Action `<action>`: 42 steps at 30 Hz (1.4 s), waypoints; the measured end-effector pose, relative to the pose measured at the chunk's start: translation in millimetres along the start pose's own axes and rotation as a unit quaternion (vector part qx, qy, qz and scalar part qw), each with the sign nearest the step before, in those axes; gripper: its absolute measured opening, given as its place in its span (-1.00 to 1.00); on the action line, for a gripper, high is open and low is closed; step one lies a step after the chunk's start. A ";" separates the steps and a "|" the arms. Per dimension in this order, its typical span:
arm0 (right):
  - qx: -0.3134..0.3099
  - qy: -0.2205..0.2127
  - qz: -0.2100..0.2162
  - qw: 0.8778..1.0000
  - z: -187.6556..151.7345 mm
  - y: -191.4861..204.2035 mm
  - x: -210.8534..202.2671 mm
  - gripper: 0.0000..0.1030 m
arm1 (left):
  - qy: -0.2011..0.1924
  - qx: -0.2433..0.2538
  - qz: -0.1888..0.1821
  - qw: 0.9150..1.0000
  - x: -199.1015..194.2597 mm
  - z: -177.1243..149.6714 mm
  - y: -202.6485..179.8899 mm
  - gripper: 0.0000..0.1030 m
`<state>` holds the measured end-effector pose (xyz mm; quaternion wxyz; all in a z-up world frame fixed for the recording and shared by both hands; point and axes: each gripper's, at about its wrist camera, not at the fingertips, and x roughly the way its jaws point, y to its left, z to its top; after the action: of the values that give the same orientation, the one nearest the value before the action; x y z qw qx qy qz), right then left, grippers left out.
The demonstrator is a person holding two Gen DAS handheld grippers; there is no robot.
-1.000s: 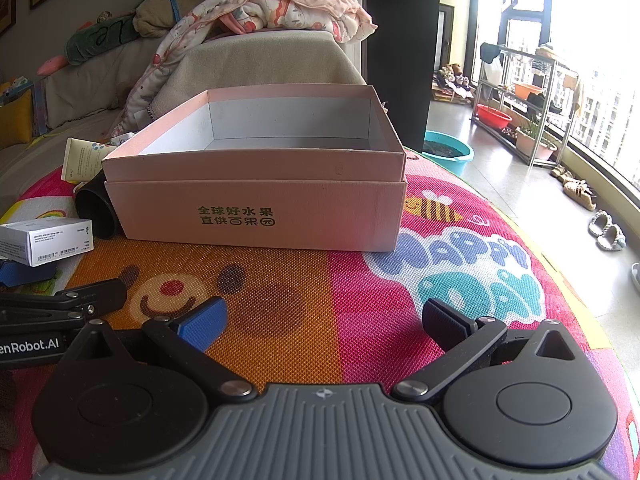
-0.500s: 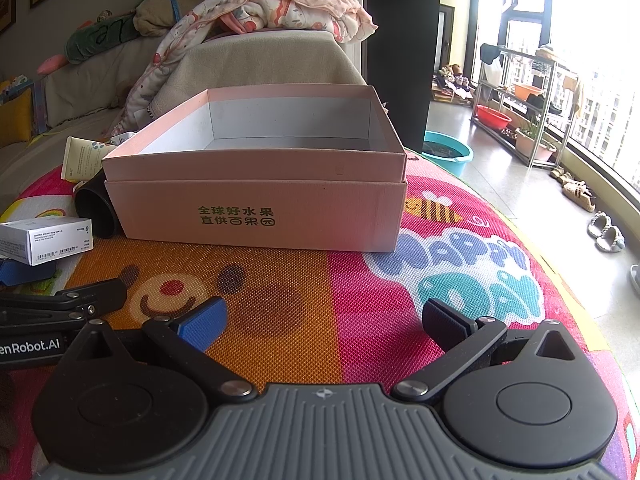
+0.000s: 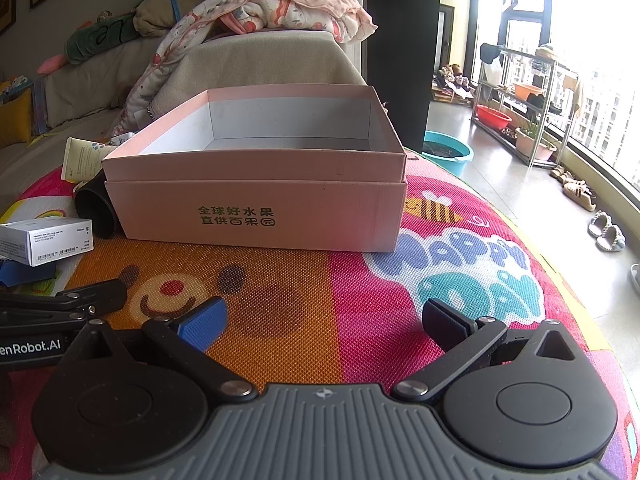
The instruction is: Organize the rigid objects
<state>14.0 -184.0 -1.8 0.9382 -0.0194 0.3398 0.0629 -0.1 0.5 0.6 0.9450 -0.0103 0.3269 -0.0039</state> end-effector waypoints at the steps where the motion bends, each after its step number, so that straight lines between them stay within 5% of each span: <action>1: 0.000 0.000 0.000 1.000 0.0 -0.1 0.0 1.00 | -0.001 -0.005 -0.003 1.000 -0.9 -0.1 1.2 0.76; 8: -0.012 0.014 0.019 1.000 6.4 -4.3 1.7 1.00 | -0.021 -0.004 -0.072 0.997 -41.7 -18.6 22.2 0.66; 14: -0.034 0.043 0.038 0.998 17.6 -5.6 6.6 1.00 | -0.088 0.007 -0.031 0.996 -74.0 1.3 49.3 0.66; 18: -0.037 0.047 0.040 0.997 19.7 -4.8 7.7 1.00 | -0.075 0.012 -0.022 0.997 -57.9 21.4 63.1 0.66; 24: -0.040 0.047 0.046 0.997 18.8 -6.2 7.5 1.00 | -0.032 0.084 -0.145 0.985 -14.8 49.7 78.7 0.66; 28: -0.039 0.045 0.046 0.997 17.9 -6.5 6.7 1.00 | 0.014 0.035 -0.188 0.981 16.8 57.9 104.0 0.60; 30: -0.039 0.044 0.046 0.997 16.7 -7.8 6.0 1.00 | 0.038 0.003 -0.229 0.973 22.6 53.1 114.7 0.53; 32: -0.039 0.043 0.047 0.997 16.5 -7.9 5.6 1.00 | 0.039 0.012 -0.246 0.969 14.7 44.2 115.9 0.50; 38: -0.039 0.044 0.047 0.997 16.5 -8.1 5.6 1.00 | 0.037 0.120 -0.224 0.966 -37.0 8.6 85.9 0.49; 42: -0.038 0.044 0.047 0.997 16.4 -8.2 5.7 1.00 | 0.040 0.207 -0.161 0.964 -50.4 -10.8 51.4 0.49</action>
<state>29.8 -190.2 7.1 0.9170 -0.0422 0.3784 0.1192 -46.4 52.4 22.2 0.8996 0.1334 0.3507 -0.2236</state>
